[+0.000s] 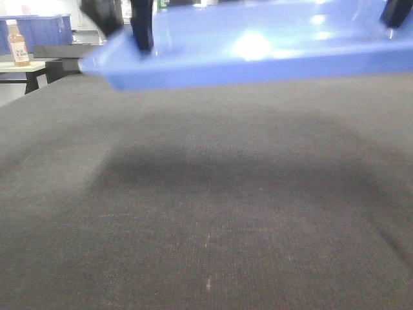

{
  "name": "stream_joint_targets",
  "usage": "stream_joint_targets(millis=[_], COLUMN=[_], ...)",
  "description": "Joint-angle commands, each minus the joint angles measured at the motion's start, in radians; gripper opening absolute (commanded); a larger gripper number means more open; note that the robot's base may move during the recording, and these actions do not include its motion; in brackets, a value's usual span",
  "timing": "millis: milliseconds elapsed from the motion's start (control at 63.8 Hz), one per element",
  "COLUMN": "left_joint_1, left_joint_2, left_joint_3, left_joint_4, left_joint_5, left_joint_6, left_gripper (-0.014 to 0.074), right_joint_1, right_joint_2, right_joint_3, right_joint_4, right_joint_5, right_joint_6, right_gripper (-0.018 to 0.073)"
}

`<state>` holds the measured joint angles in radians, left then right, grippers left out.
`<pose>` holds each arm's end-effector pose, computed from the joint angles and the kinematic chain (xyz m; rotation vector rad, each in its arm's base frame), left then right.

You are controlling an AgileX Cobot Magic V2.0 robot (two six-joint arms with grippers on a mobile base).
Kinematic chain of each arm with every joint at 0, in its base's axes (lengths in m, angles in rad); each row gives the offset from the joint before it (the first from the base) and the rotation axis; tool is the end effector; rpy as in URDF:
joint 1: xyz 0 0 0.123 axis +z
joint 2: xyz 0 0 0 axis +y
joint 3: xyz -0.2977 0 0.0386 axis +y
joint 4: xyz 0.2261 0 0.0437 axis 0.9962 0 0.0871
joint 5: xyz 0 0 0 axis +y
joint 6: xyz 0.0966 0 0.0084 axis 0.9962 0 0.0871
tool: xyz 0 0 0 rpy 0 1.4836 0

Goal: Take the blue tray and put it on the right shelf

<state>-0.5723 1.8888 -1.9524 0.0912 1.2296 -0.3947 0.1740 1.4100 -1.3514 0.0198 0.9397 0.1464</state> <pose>0.3394 -0.2087 0.3666 0.2474 2.6451 -0.1999 0.2736 0.0497 0.3768 -0.0266 2.4886 0.1605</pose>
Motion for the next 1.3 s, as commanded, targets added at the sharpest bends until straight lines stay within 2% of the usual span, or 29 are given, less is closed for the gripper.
stream_joint_targets(millis=[0, 63, 235, 423, 705, 1285], left_joint_1=[-0.039, -0.056, -0.117, -0.169, -0.174, -0.174], left_joint_2=[-0.112, -0.151, -0.251, -0.358, -0.505, -0.515], left_joint_3=[-0.030, -0.030, 0.002, 0.108, 0.260, 0.264], left_joint_4=[0.095, 0.122, 0.117, 0.117, 0.096, 0.078], left_joint_5=[0.076, 0.108, 0.108, 0.108, 0.108, 0.108], left_joint_6=[0.037, 0.039, 0.041, 0.041, 0.029, 0.029], left_gripper=[-0.0048, -0.0048, -0.0048, -0.0048, -0.0048, -0.0048], right_joint_1=[0.036, 0.054, 0.078, 0.085, 0.085, 0.085], right_joint_2=[-0.108, -0.151, -0.229, -0.287, -0.329, -0.328], right_joint_3=[-0.021, -0.010, 0.003, 0.003, 0.003, 0.003], right_joint_4=[-0.002, -0.003, -0.002, 0.006, 0.012, 0.013], right_joint_5=[-0.002, 0.013, 0.042, 0.089, 0.105, 0.109], right_joint_6=[-0.029, -0.029, -0.019, -0.016, -0.016, -0.016], right_gripper=[0.0060, 0.0060, 0.0060, 0.0060, 0.0060, 0.0057])
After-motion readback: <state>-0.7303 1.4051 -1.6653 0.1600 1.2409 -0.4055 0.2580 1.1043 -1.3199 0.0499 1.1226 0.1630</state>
